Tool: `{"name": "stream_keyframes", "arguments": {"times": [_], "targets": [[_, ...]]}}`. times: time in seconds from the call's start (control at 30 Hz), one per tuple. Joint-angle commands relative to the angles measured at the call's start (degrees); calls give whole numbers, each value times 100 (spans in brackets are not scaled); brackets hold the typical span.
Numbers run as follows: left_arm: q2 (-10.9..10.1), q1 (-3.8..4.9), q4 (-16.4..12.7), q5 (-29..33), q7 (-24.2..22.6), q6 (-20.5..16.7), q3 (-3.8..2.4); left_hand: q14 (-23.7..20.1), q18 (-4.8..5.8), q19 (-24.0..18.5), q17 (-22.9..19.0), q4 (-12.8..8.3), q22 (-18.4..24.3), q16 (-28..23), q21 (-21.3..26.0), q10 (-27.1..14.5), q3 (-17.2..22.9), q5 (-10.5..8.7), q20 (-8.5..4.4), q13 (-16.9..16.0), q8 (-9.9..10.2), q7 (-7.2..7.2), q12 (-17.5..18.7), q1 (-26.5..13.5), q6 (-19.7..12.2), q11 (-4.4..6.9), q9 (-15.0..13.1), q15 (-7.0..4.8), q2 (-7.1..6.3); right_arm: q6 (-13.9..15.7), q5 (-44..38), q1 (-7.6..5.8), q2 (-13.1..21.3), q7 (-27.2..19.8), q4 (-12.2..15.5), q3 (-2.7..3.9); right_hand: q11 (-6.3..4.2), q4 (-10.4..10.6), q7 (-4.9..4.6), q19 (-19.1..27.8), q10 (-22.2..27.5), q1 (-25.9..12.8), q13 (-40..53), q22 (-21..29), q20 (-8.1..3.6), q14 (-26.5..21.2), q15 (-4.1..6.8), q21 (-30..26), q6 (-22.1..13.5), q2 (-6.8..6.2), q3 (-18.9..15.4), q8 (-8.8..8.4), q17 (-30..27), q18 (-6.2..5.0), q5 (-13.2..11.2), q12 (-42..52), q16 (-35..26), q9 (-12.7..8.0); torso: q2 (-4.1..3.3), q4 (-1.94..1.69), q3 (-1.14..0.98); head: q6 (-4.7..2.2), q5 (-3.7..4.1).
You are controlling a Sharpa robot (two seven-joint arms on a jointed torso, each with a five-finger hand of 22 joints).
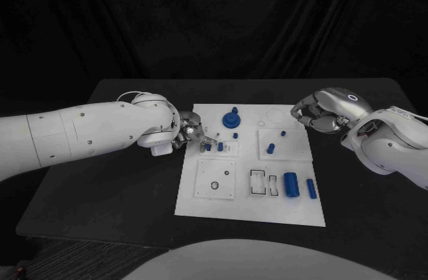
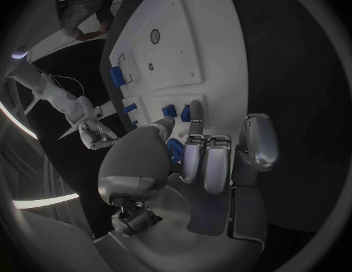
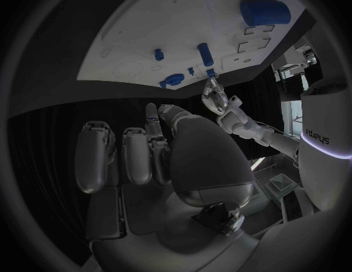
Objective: Assemble the parts on the task board
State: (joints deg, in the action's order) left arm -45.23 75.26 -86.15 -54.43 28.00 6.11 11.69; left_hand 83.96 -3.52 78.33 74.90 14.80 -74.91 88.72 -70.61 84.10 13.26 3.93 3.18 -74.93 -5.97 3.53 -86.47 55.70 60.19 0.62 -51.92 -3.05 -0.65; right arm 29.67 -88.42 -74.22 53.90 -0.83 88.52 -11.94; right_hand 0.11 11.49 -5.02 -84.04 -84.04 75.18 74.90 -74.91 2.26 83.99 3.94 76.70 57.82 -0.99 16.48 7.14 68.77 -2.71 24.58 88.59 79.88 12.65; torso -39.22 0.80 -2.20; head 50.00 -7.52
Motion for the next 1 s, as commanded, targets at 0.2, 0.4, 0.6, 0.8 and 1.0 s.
{"name": "stream_keyframes", "arguments": {"times": [0.2,0.4,0.6,0.8,1.0], "targets": [[7,-52,-10,-9,106,205,46,474,-86,47,1330,163,-931,7,-33,348,-322,-73,51,-1234,0,14,-19,-171,93,-41,53,27,50,-7,-10,13,3,103,5,4,37,-44,-26,-81,-441,74,1160,-1107,45,248,-41,-25,27,-5,3,-28,-5,-32,36,-27,-26,10,3,5,1,0,-3],[-4,-52,-19,-9,19,71,46,497,-81,74,1359,167,-939,27,-61,372,-503,-67,31,-1258,-146,-36,-51,-195,221,-2,-60,-1,110,-8,-10,15,-5,100,-2,4,37,-44,-26,-81,-441,74,1160,-1107,45,248,-41,-25,27,-5,3,-28,-5,-32,36,-27,-26,10,3,1,3,0,-4],[-34,-52,-30,-9,-72,-110,46,512,-76,97,1379,164,-947,41,-87,390,-642,-51,9,-1276,-276,-68,-73,-204,246,25,-215,-25,165,-1,-10,16,0,97,-2,4,37,-44,-26,-81,-441,74,1160,-1107,45,248,-41,-25,27,-5,3,-28,-5,-32,36,-27,-26,10,5,-2,4,0,5],[-194,-46,-162,-9,-429,-756,45,546,-60,153,1425,169,-969,72,-164,432,-865,101,-30,-1318,-543,-108,-127,-124,174,69,-559,-62,232,30,-10,15,51,95,24,5,37,-46,-27,-82,-440,75,1159,-1107,45,248,-41,-25,27,-5,4,-28,-6,-32,36,-28,-27,10,4,-1,4,0,38],[-417,225,-355,-39,-1287,-1676,43,604,-11,292,1510,153,-1028,128,-387,559,-1243,293,-50,-1467,-812,-60,-307,402,-399,47,-1014,-62,122,142,-10,-17,169,106,119,5,40,-56,-30,-83,-440,78,1159,-1108,46,247,-43,-22,30,-6,7,-28,-11,-31,39,-28,-29,12,2,-2,3,0,68]]}}
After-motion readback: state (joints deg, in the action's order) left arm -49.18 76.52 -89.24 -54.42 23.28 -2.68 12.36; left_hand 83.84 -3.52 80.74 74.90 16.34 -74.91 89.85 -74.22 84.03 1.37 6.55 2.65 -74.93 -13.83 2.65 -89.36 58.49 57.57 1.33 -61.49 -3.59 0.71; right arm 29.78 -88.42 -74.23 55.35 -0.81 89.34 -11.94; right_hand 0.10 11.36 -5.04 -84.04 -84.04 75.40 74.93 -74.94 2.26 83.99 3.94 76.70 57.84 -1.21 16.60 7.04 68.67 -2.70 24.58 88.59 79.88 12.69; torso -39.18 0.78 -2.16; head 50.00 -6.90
